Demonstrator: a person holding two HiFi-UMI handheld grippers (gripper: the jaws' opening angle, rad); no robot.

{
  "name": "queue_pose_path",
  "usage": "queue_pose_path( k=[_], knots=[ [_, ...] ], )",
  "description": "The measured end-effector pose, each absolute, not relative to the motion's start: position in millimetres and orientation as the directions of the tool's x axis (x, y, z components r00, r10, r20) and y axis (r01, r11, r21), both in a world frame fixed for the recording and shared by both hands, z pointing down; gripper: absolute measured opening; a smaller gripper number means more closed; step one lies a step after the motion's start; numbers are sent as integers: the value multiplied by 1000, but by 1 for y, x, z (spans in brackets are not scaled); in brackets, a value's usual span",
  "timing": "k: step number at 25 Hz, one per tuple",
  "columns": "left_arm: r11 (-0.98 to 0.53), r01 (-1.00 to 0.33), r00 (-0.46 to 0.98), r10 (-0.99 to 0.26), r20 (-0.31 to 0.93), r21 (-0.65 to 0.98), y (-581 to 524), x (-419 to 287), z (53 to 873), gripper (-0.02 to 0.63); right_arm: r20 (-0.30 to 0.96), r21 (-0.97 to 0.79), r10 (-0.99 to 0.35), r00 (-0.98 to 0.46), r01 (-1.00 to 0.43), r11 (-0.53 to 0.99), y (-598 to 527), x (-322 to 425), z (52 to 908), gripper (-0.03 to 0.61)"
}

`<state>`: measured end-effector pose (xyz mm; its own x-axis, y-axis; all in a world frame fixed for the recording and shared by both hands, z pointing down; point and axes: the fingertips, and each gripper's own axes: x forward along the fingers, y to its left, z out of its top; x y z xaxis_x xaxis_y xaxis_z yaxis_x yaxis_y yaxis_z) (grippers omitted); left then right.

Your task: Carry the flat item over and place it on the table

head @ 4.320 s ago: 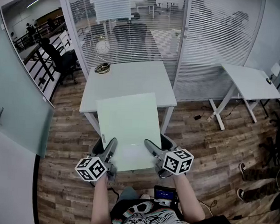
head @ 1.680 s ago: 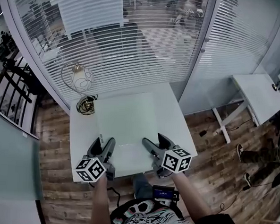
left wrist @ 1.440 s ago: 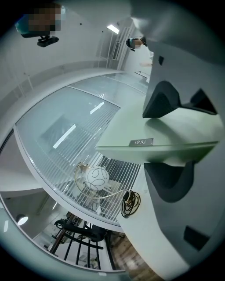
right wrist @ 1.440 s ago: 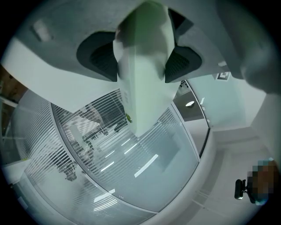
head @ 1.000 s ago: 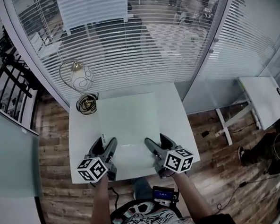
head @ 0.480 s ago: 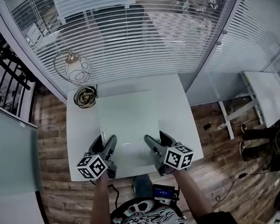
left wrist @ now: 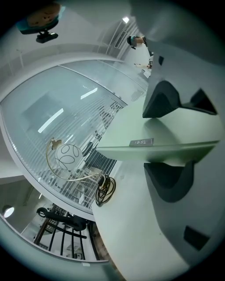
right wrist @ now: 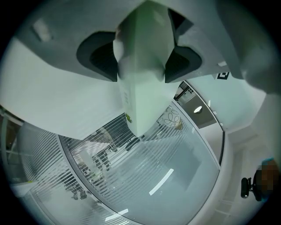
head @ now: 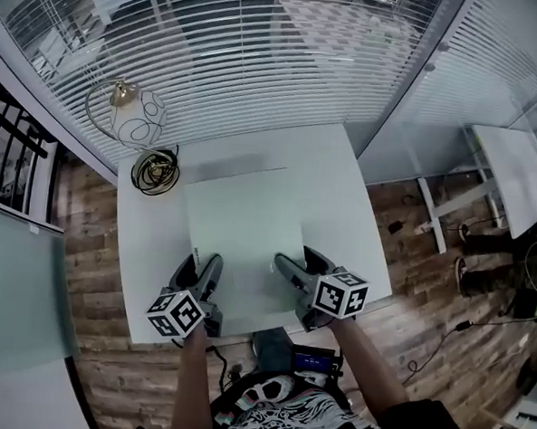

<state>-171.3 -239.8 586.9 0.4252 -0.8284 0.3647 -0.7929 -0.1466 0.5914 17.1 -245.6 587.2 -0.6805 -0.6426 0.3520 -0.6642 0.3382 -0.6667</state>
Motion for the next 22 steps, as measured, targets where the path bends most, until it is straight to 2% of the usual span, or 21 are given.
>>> queue_pose_path(
  k=[22],
  knots=[
    [-49,-810,419,-746,518,585,-254,-169,652,319,475,-697,-574,-667,-684,217,-258,18,651,327]
  ],
)
